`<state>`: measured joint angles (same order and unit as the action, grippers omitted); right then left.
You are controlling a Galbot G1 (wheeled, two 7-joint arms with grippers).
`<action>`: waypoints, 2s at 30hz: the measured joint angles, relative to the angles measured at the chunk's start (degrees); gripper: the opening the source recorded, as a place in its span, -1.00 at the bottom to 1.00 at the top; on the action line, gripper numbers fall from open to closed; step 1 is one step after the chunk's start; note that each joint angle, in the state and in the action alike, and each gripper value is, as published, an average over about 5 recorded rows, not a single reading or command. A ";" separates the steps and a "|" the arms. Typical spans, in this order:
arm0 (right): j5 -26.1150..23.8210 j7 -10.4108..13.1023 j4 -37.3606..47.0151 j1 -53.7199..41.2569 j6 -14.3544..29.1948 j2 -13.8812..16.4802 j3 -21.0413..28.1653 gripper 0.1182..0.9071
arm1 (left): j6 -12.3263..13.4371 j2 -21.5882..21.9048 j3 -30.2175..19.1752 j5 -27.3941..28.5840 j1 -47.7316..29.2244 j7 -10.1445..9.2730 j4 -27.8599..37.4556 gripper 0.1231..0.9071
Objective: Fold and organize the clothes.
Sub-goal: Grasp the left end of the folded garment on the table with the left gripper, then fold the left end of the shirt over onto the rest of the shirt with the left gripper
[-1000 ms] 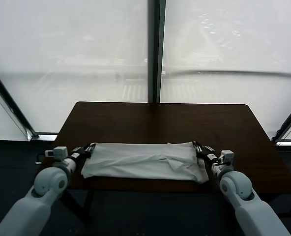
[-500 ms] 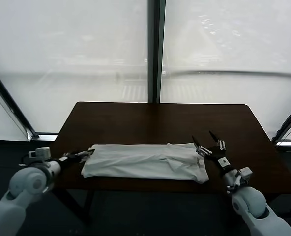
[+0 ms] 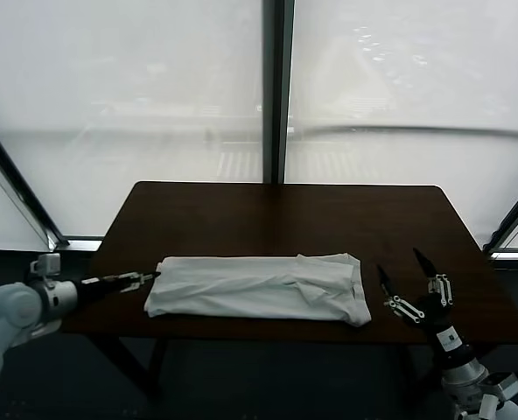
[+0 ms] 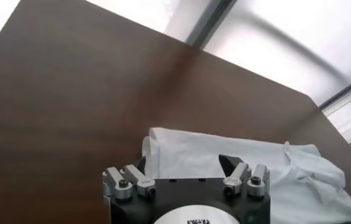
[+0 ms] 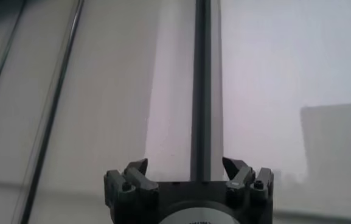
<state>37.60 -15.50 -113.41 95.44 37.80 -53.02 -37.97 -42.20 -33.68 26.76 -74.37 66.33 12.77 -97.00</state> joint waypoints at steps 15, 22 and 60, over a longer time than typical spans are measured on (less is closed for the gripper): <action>-0.72 0.02 -0.98 1.43 -0.17 -0.40 -0.87 1.00 | 0.00 -1.87 -1.64 3.23 -0.38 0.44 0.98 1.00; -1.12 -0.02 -1.40 1.53 -0.26 -0.66 -0.88 1.00 | 0.07 -2.85 -2.21 3.30 -0.98 0.45 1.59 1.00; -3.25 0.47 -2.42 0.82 -0.93 -2.58 0.52 1.00 | -0.08 -4.60 -3.27 5.05 -1.82 -2.48 0.66 -0.88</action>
<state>34.36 -15.04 -115.84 96.26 36.86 -55.60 -37.45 -42.28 -38.28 23.50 -69.33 64.51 10.29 -96.33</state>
